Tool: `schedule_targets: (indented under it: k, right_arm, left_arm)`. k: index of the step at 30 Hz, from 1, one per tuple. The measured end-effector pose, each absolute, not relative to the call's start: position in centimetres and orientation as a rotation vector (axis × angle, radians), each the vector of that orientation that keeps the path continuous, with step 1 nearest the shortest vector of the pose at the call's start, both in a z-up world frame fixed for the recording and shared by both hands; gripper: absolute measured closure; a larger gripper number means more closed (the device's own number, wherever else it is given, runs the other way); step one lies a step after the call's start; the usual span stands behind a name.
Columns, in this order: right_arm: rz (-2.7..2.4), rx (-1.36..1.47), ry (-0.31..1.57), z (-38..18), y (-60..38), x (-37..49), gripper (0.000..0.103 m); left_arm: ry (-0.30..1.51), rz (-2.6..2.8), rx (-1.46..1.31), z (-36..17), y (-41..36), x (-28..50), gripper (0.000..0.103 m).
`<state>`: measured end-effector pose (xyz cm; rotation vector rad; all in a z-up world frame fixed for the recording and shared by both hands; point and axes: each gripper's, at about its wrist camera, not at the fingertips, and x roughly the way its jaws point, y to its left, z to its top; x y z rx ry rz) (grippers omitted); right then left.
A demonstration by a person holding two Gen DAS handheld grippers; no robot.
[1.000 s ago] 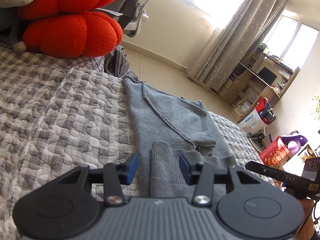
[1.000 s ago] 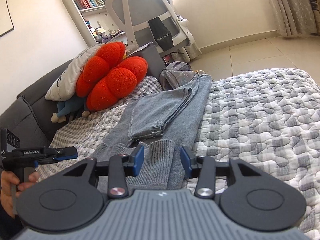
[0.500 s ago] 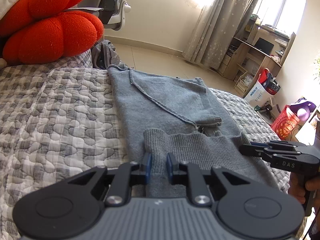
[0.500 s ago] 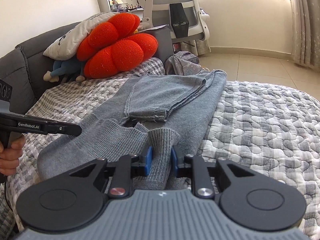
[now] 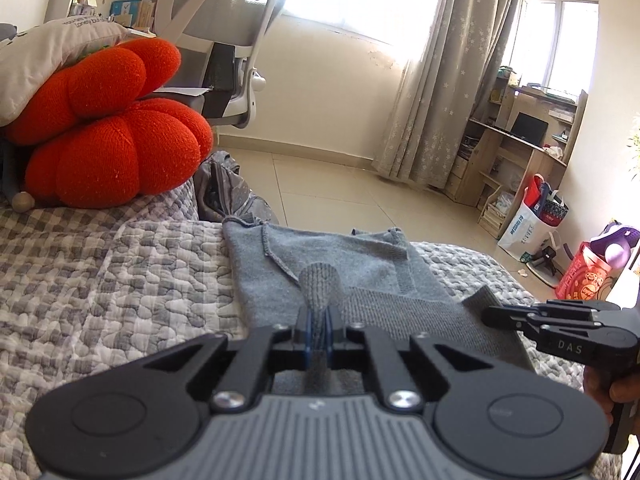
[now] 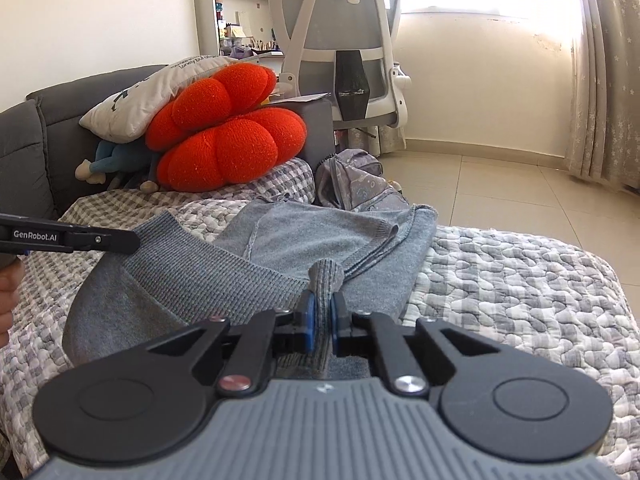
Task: Fold clothes
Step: 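Fold the hem up over the sweater strip with both grippers, then open both grippers and release the folded hem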
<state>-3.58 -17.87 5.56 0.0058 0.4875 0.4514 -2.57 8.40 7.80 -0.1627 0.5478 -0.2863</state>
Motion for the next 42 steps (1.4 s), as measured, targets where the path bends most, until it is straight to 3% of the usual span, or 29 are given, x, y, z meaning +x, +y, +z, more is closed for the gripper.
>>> schedule_targets:
  k: [8, 18, 20, 22, 26, 27, 34, 37, 42]
  right_arm:
    - [0.401, -0.012, 0.480, 5.9, -17.2, -0.4, 0.094]
    - [0.294, 0.020, 0.598, 2.5, -16.6, 2.9, 0.094]
    - [0.280, 0.060, 0.592, 2.8, -17.3, 2.4, 0.080]
    - [0.267, 0.088, 0.582, 3.5, -18.1, 1.4, 0.075]
    - [0.288, 0.203, 0.578, 4.3, -20.6, -1.8, 0.044]
    - [0.299, 0.243, 0.588, 4.2, -21.3, -2.9, 0.044]
    - [0.455, 0.522, 0.694, 2.4, -24.1, -8.8, 0.042]
    - [0.471, 0.553, 0.713, 2.0, -23.6, -9.7, 0.042]
    - [0.465, 0.572, 0.698, 1.9, -22.6, -9.8, 0.042]
  left_arm:
    - [0.565, -0.205, -0.177, 6.6, 8.2, 1.0, 0.097]
    - [0.670, -0.077, -0.207, 3.4, 8.9, 3.4, 0.096]
    - [0.664, -0.082, -0.236, 3.8, 9.9, 2.5, 0.096]
    - [0.651, -0.090, -0.258, 4.4, 11.0, 1.2, 0.091]
    - [0.662, -0.126, -0.335, 5.1, 12.8, -2.6, 0.074]
    - [0.667, -0.137, -0.354, 5.0, 13.1, -3.5, 0.065]
    - [0.725, -0.222, -0.480, 3.7, 12.8, -8.2, 0.039]
    - [0.749, -0.231, -0.498, 3.1, 11.9, -8.1, 0.033]
    - [0.769, -0.212, -0.508, 1.9, 10.7, -7.0, 0.033]
